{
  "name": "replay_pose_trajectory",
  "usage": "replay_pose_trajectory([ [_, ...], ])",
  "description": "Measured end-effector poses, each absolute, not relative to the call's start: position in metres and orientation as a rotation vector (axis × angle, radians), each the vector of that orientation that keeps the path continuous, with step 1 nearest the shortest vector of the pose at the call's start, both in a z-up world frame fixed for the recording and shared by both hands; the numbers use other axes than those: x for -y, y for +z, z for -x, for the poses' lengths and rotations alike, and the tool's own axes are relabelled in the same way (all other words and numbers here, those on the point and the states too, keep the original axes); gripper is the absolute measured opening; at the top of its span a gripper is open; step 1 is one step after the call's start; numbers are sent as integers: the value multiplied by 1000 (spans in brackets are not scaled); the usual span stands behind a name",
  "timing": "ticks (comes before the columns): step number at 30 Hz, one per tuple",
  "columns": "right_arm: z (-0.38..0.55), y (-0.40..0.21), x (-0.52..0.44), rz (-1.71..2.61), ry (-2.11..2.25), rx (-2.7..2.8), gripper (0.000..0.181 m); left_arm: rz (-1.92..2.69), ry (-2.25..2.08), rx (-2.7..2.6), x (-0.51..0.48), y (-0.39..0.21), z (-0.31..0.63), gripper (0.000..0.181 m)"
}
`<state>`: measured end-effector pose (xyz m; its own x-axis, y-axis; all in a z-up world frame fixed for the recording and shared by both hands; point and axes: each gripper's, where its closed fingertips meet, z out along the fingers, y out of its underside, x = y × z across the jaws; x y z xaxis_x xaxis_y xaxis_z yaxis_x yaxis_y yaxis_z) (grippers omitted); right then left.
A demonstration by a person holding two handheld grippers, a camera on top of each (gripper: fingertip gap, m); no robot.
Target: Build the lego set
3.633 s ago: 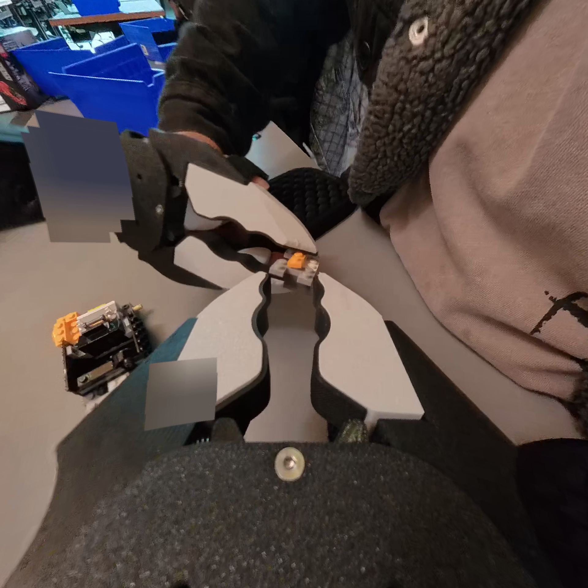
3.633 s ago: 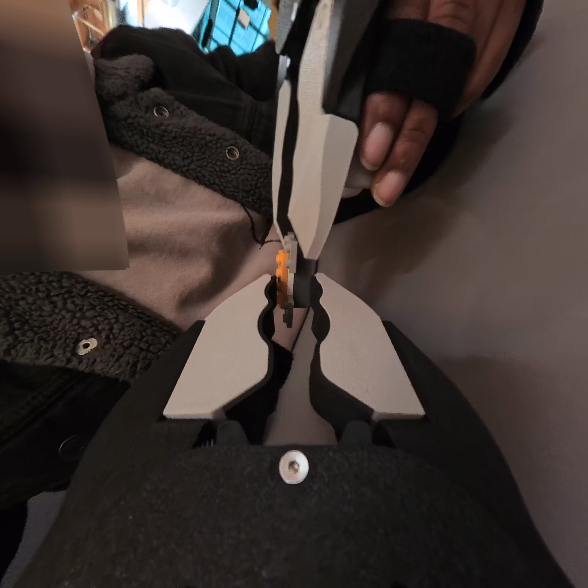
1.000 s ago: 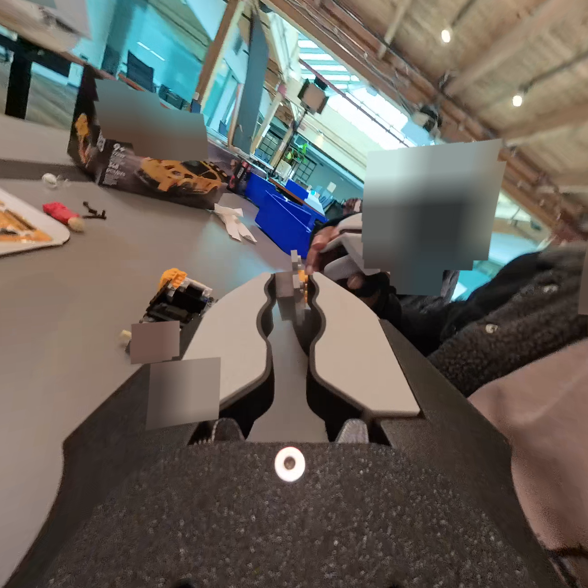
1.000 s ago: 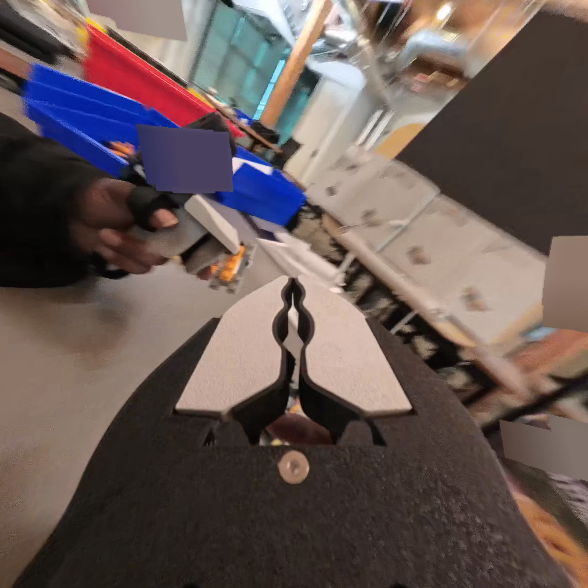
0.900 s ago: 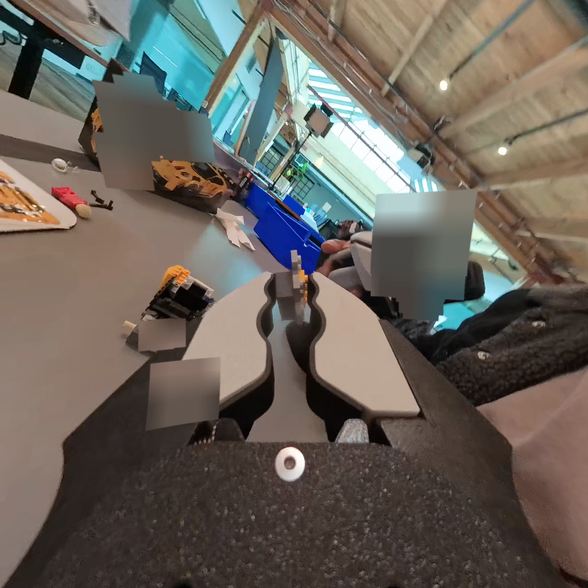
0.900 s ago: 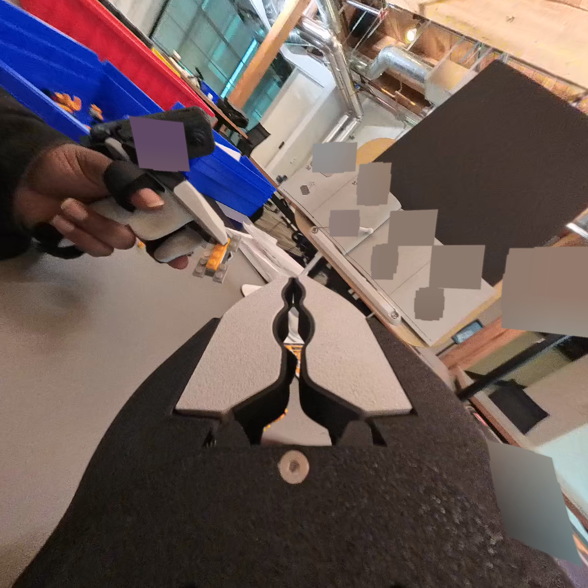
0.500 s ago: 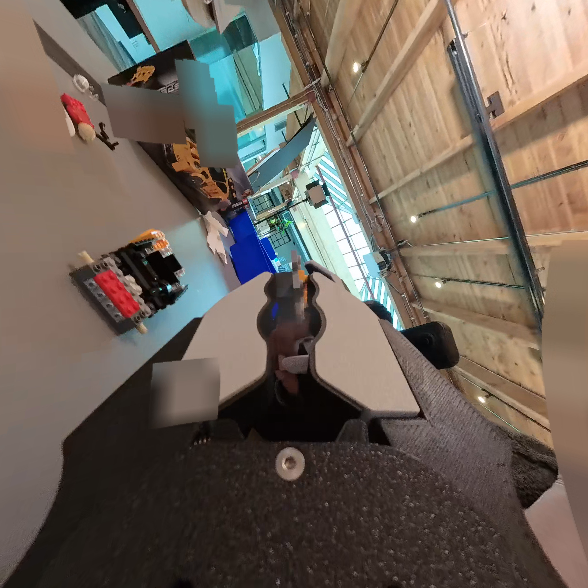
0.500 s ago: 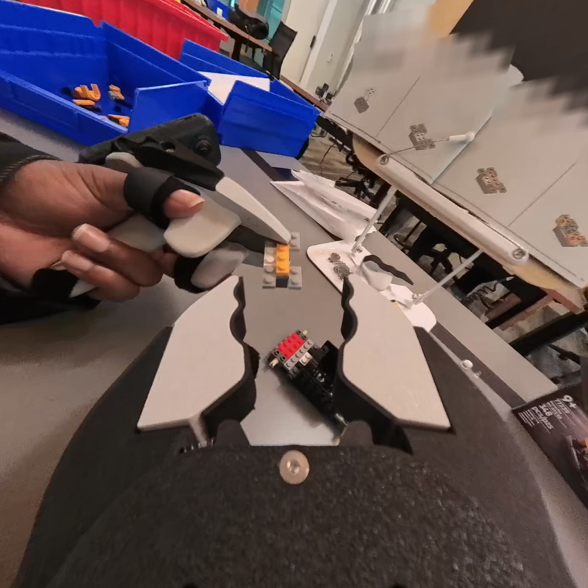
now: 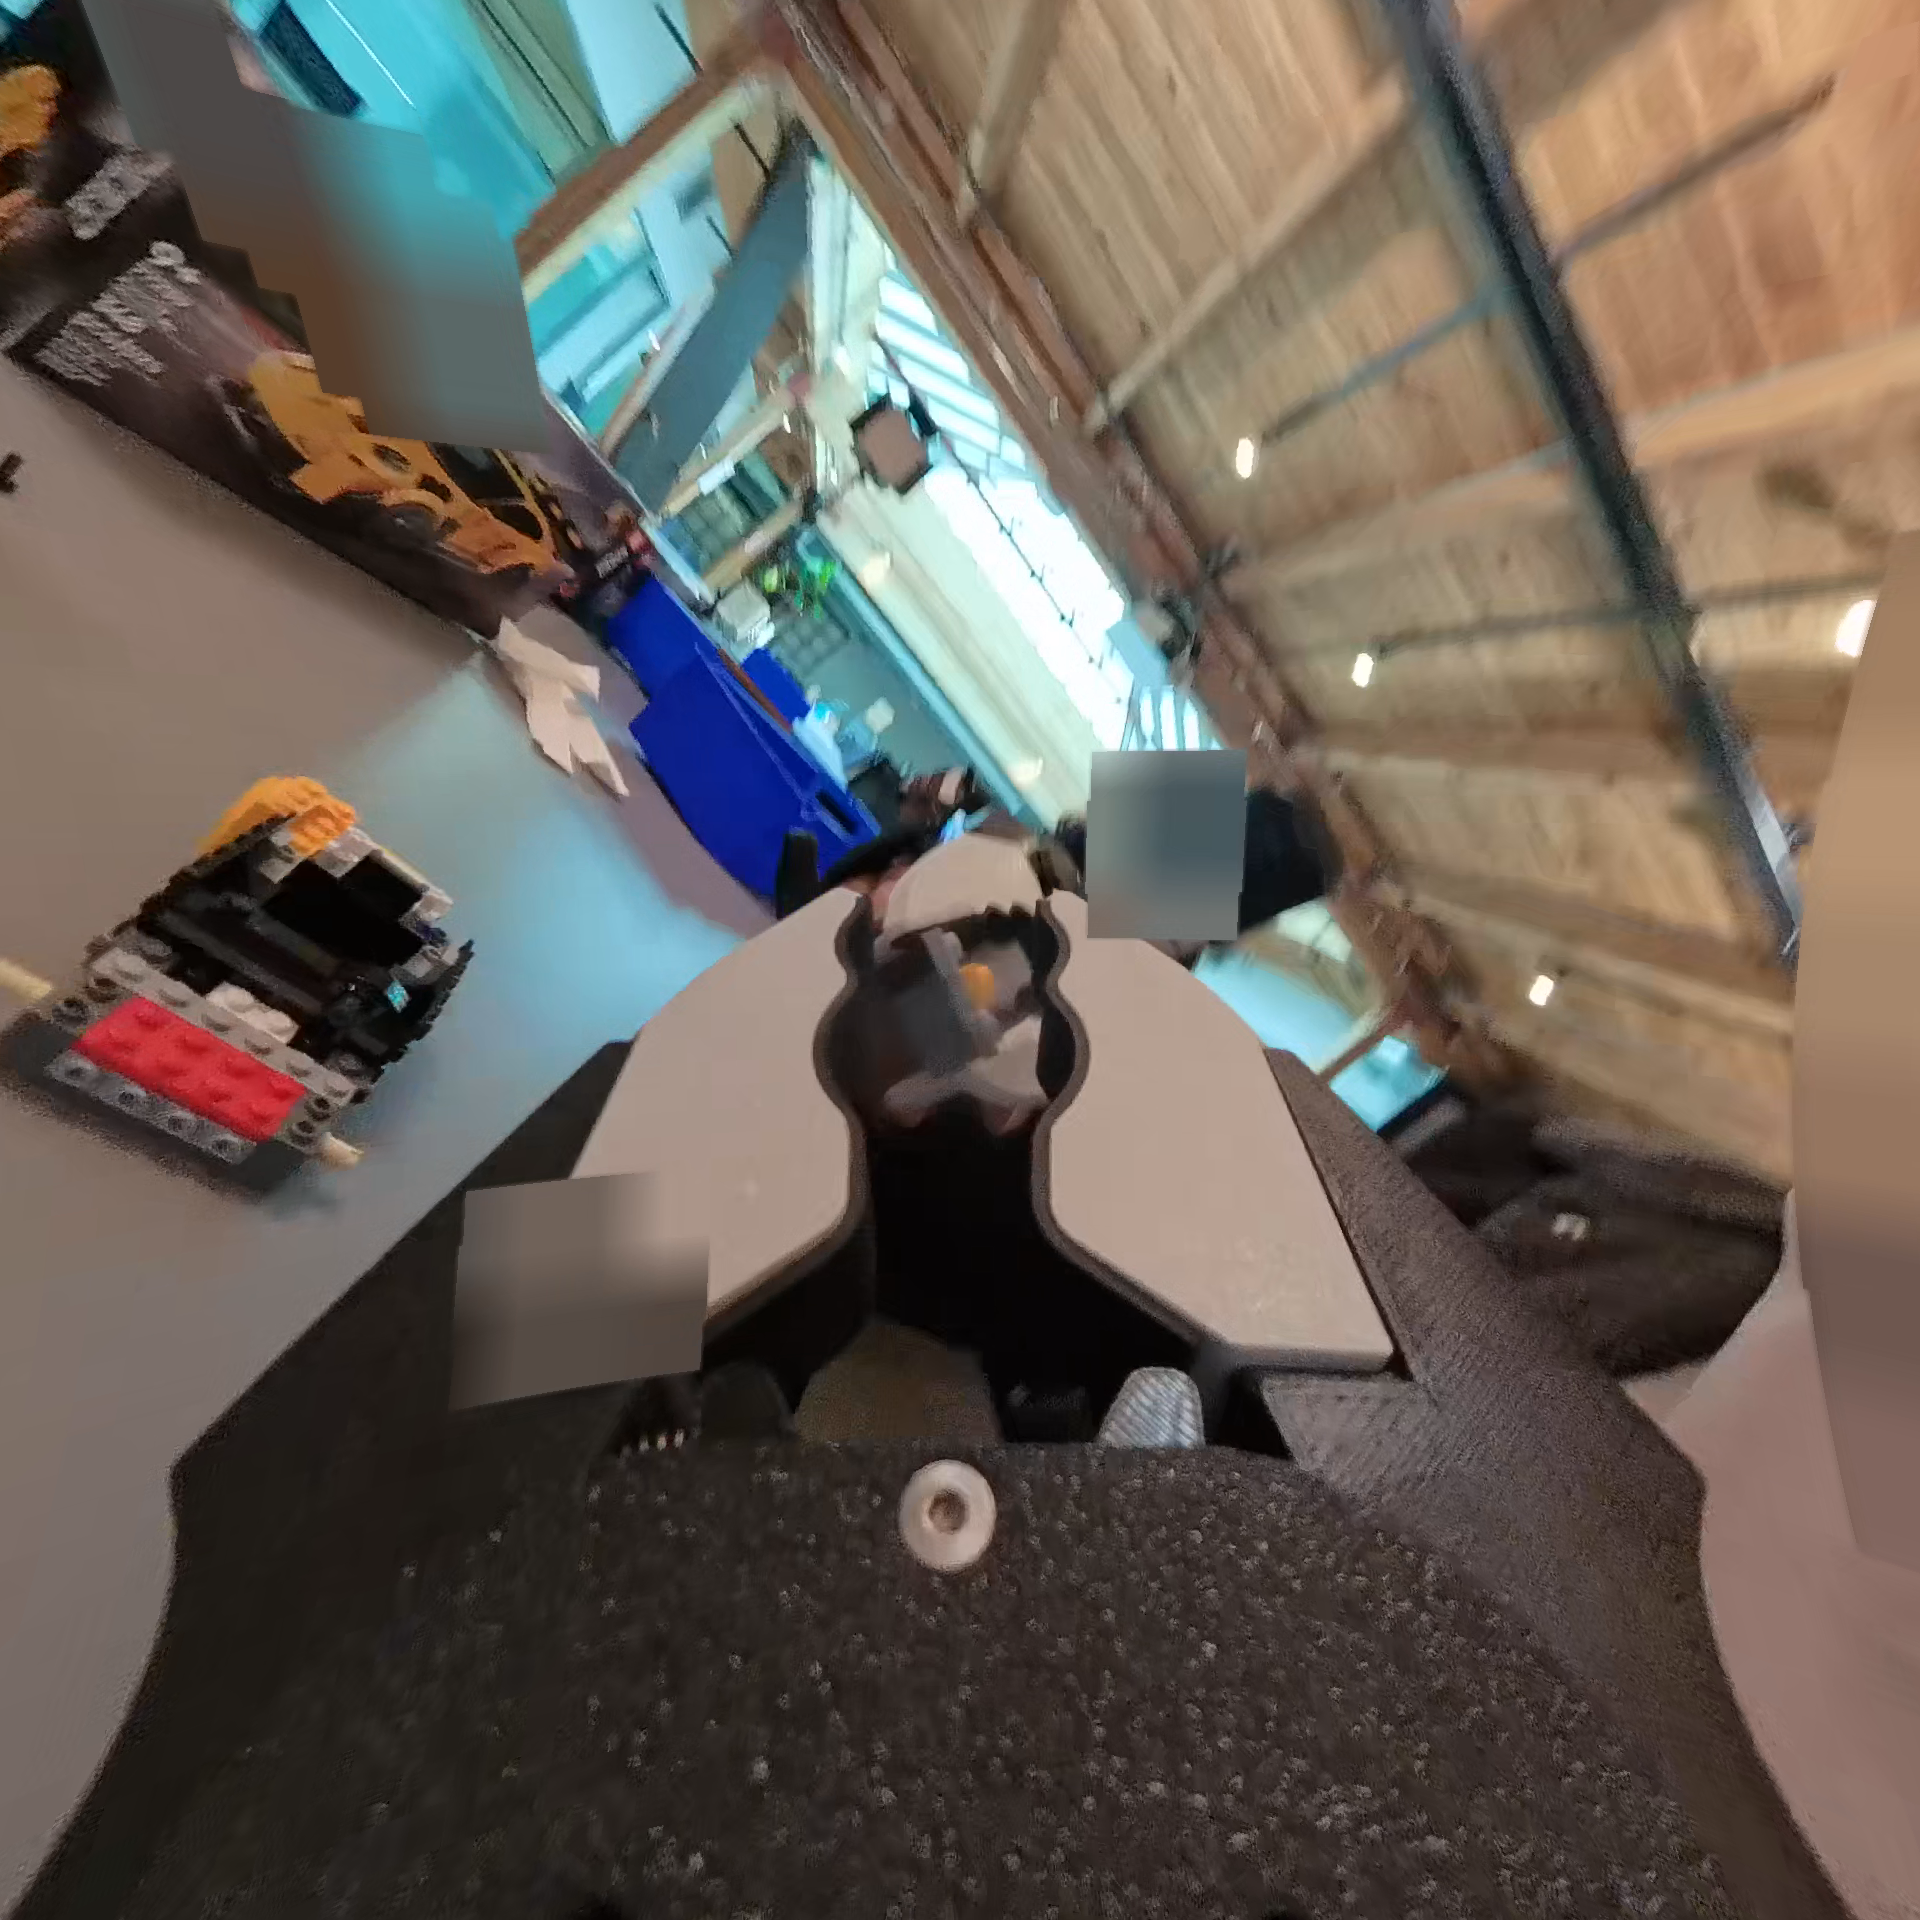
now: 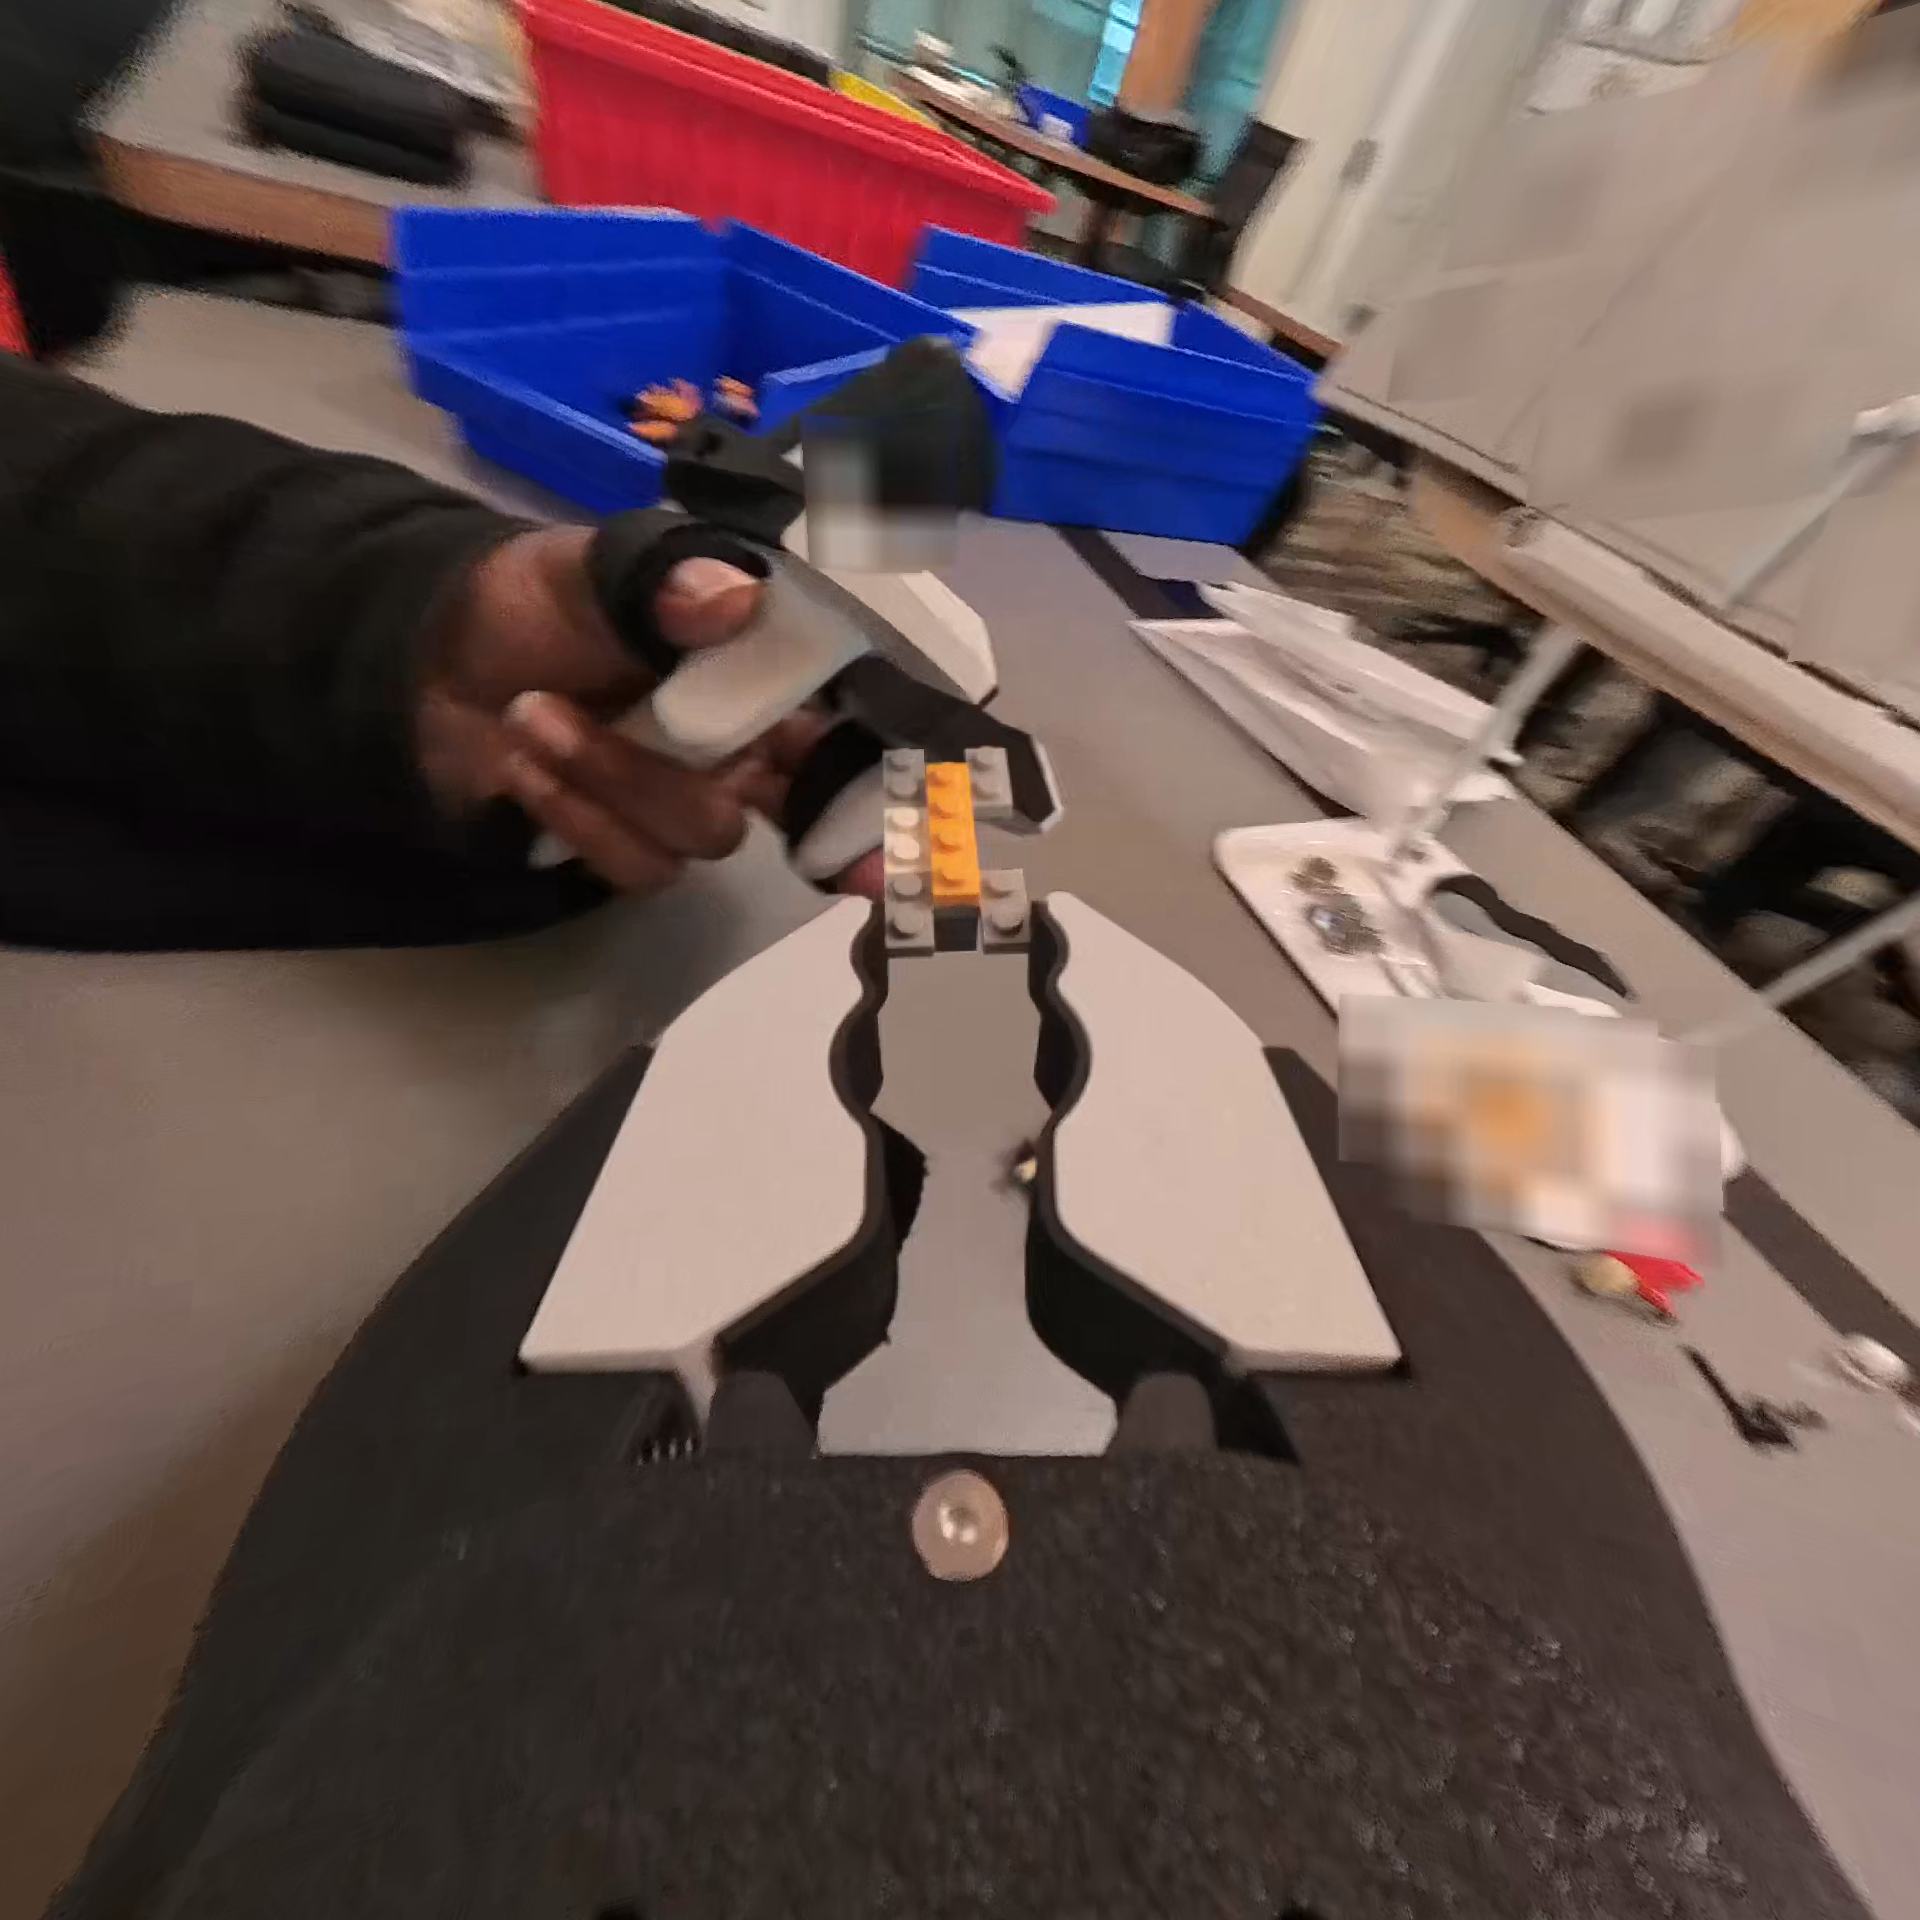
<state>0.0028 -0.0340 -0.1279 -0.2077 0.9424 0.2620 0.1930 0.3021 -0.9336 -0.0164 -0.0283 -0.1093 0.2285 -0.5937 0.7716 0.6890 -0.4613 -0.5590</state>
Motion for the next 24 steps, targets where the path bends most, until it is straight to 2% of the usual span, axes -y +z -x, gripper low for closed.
replay_pose_trajectory([
  [3, -19, -126, 42, 978, 1131, 1792, 26, 1545, -1392, -88, 34, -120, 5, 36],
  [6, -29, -131, 54, 888, 1156, 1995, 26, 1595, -1518, -145, 42, -126, -15, 36],
  [8, -32, -138, 61, 837, 1132, 2107, 26, 1633, -1580, -183, 47, -132, -25, 27],
  [10, -31, -143, 61, 805, 1101, 2152, 26, 1647, -1607, -216, 51, -134, -30, 6],
  [14, -27, -154, 56, 833, 1162, 2131, 26, 1716, -1571, -177, 47, -144, -25, 0],
  [16, -25, -166, 52, 874, 1192, 2110, 26, 1789, -1501, -146, 41, -157, -20, 0],
  [20, -23, -198, 39, 984, 1201, 2118, 26, 1863, -1322, -180, 33, -169, -14, 20],
  [24, -21, -228, 24, 1100, 1087, 2178, 26, 1896, -1210, -235, 31, -175, -14, 22],
])
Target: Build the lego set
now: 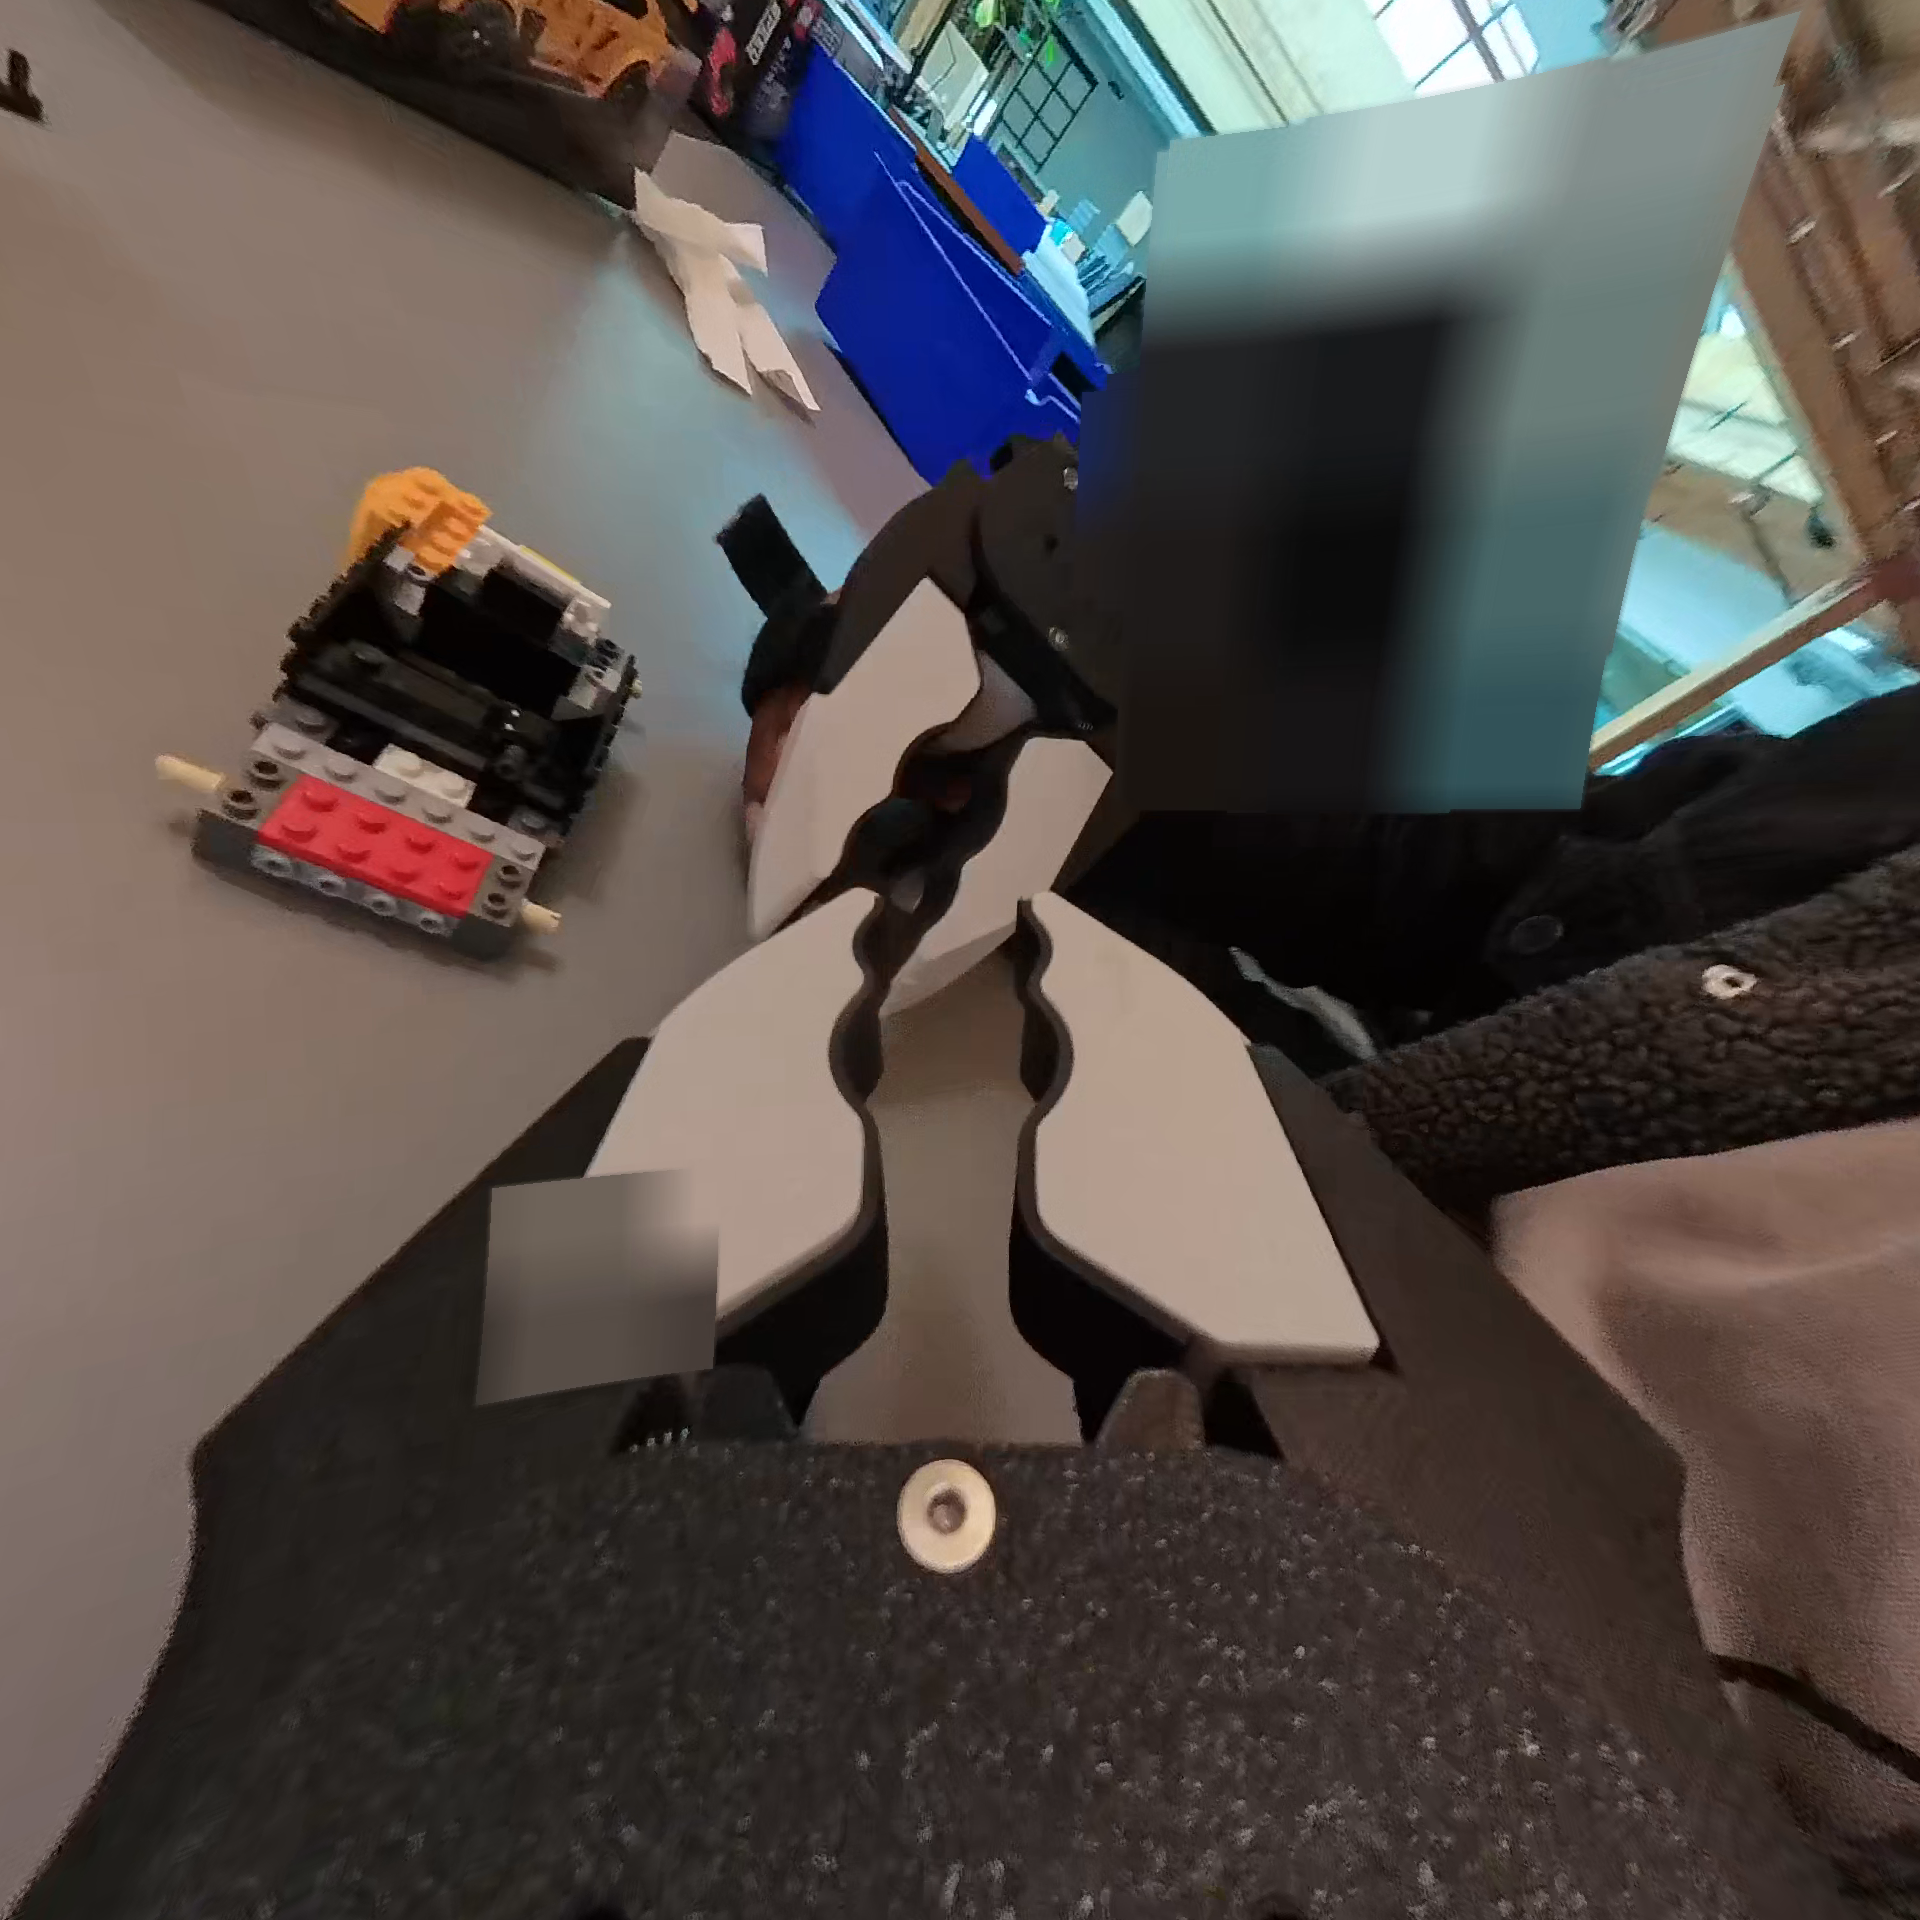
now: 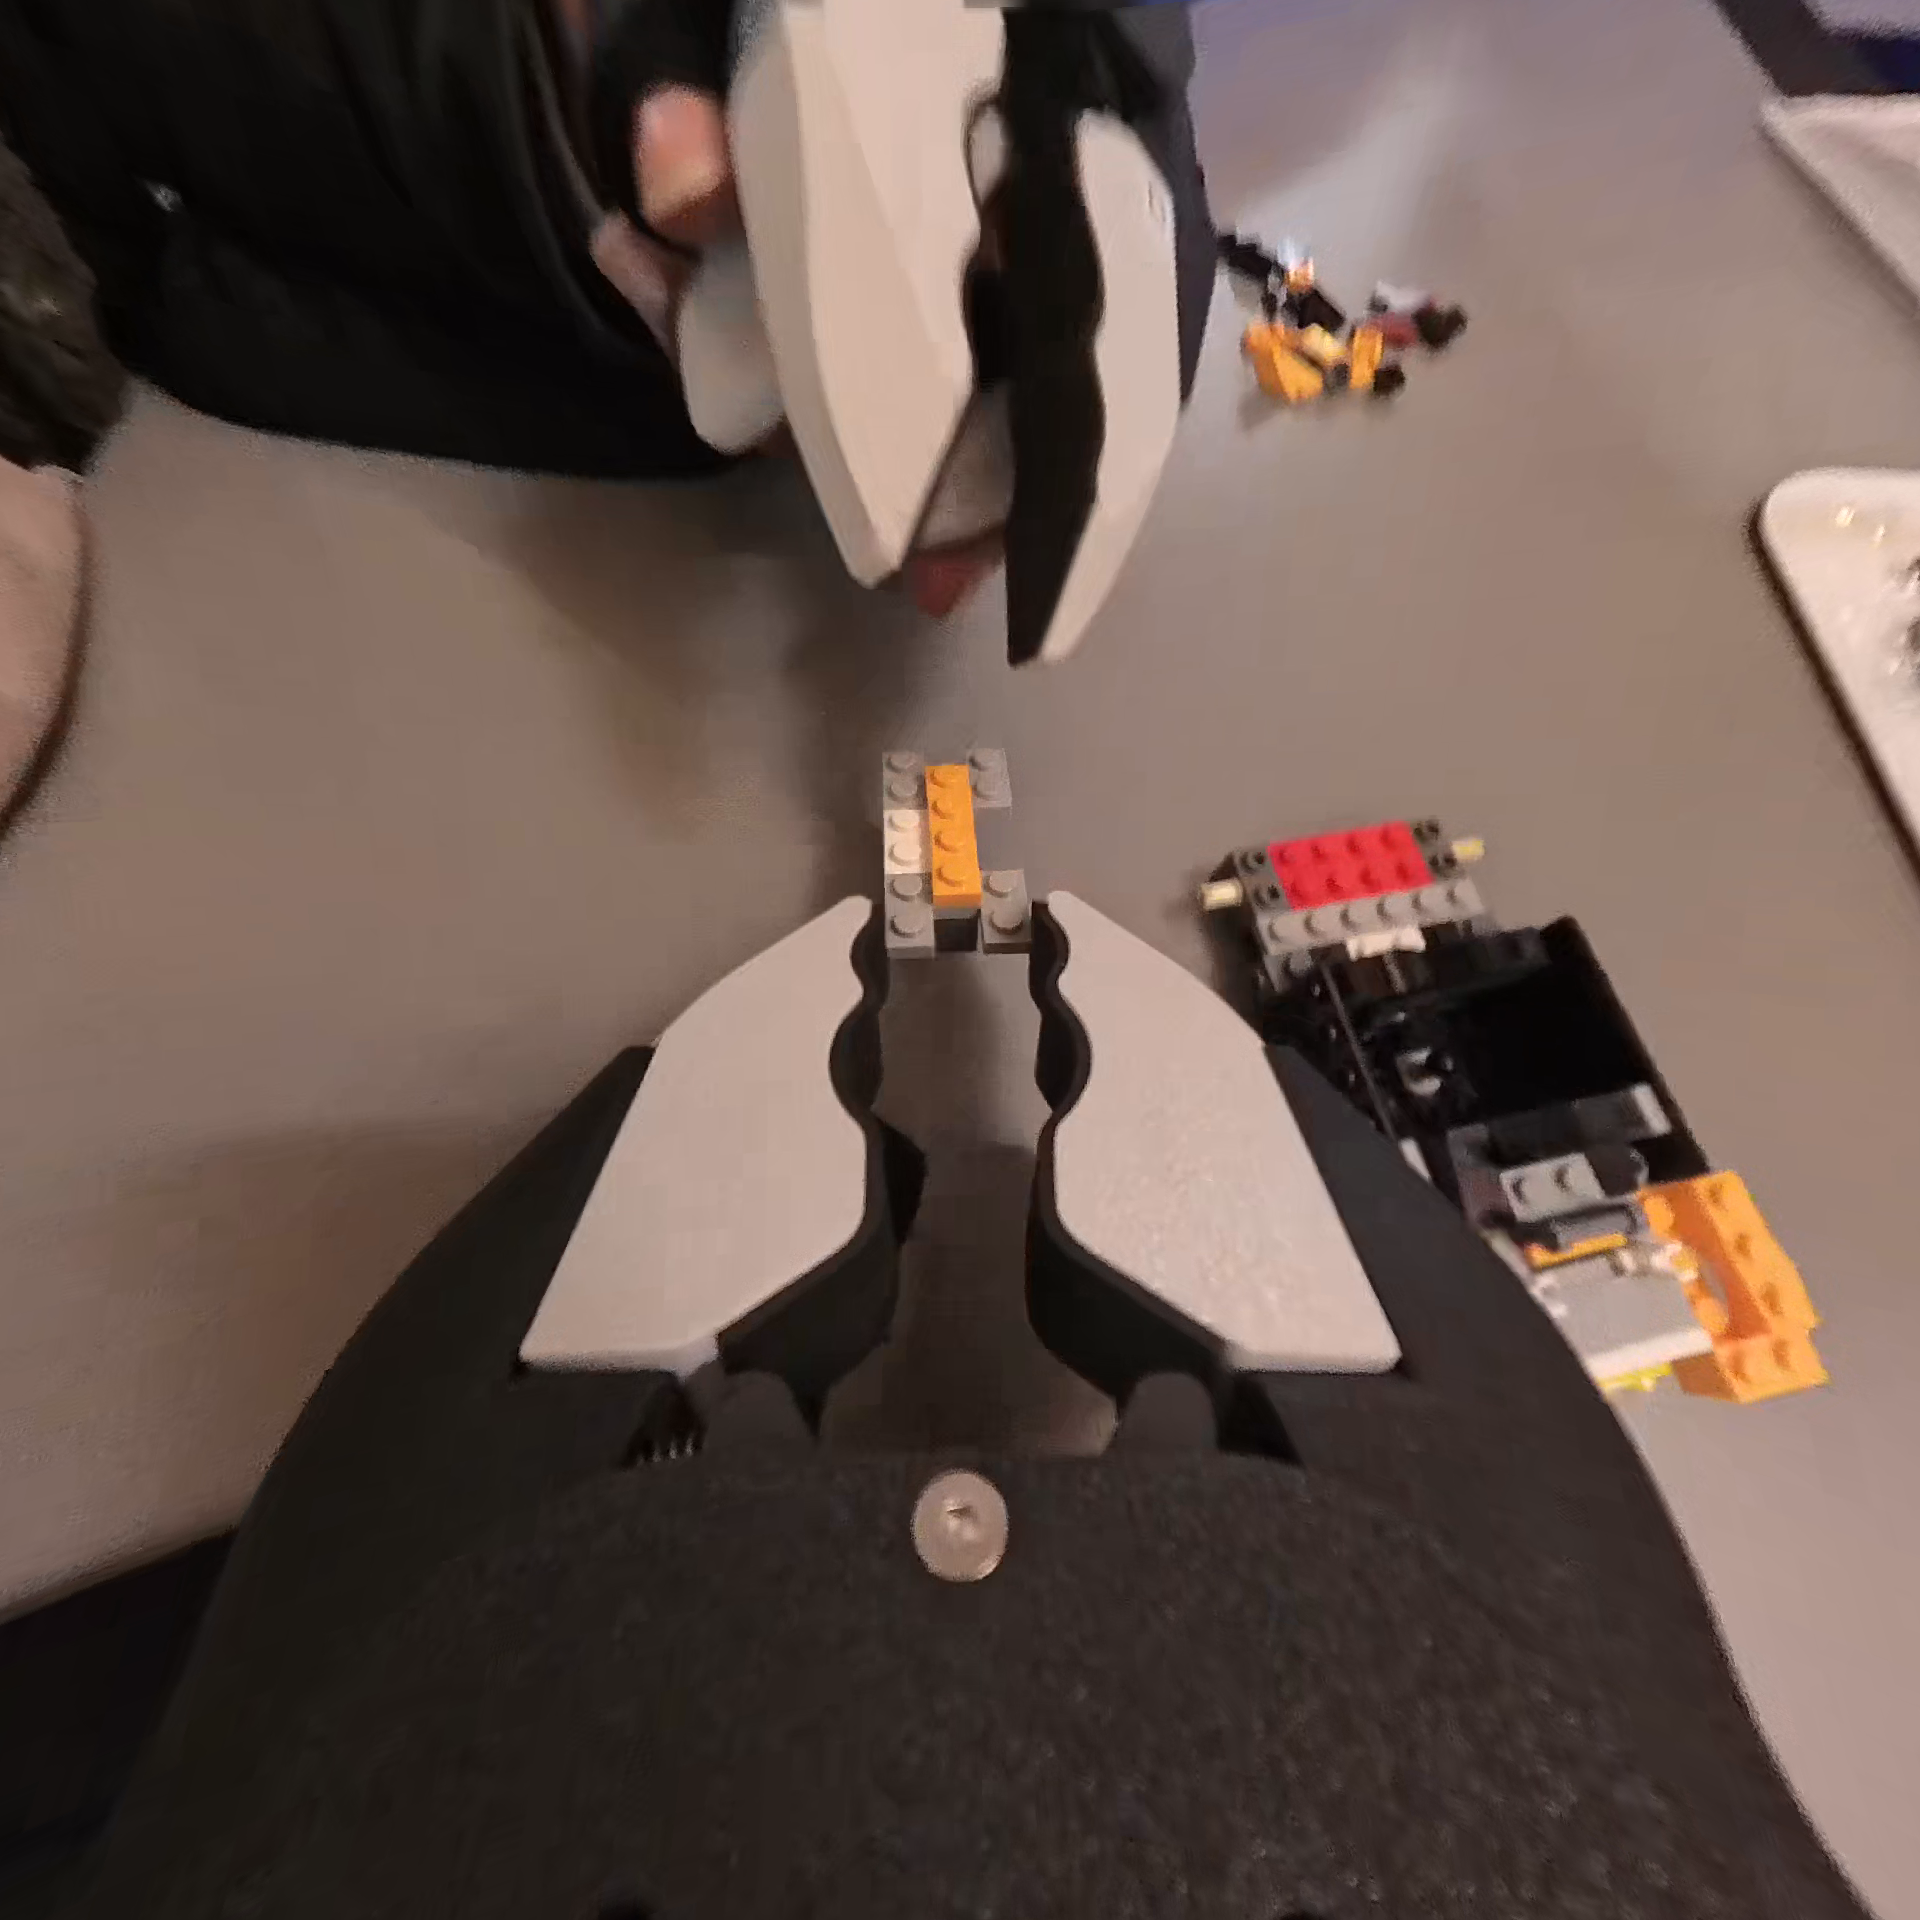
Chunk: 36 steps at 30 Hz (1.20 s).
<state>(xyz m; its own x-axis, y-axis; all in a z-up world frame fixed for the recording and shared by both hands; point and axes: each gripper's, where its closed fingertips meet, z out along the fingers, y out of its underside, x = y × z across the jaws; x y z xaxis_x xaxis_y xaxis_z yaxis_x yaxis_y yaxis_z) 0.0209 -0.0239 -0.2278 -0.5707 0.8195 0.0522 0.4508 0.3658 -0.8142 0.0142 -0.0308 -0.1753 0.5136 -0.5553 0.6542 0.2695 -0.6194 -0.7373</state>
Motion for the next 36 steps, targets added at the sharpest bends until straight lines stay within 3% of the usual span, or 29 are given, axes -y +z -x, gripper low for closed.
replay_pose_trajectory([
  [10, -18, -230, 7, 1204, 1017, 2124, 35, 1885, -995, -247, 22, -177, 2, 19],
  [14, 8, -154, -36, 1196, 1052, 1676, 35, 1809, -805, -182, 13, -164, 27, 17],
  [19, 34, -40, -136, 1143, 735, 1136, 0, 1650, -557, -92, 12, -136, 68, 0],
  [24, 76, 28, -192, 1119, 709, 867, 0, 1593, -396, -93, 13, -125, 86, 0],
  [36, 136, 25, -268, 1214, 622, 813, 0, 1628, -320, -181, 9, -134, 82, 0],
])
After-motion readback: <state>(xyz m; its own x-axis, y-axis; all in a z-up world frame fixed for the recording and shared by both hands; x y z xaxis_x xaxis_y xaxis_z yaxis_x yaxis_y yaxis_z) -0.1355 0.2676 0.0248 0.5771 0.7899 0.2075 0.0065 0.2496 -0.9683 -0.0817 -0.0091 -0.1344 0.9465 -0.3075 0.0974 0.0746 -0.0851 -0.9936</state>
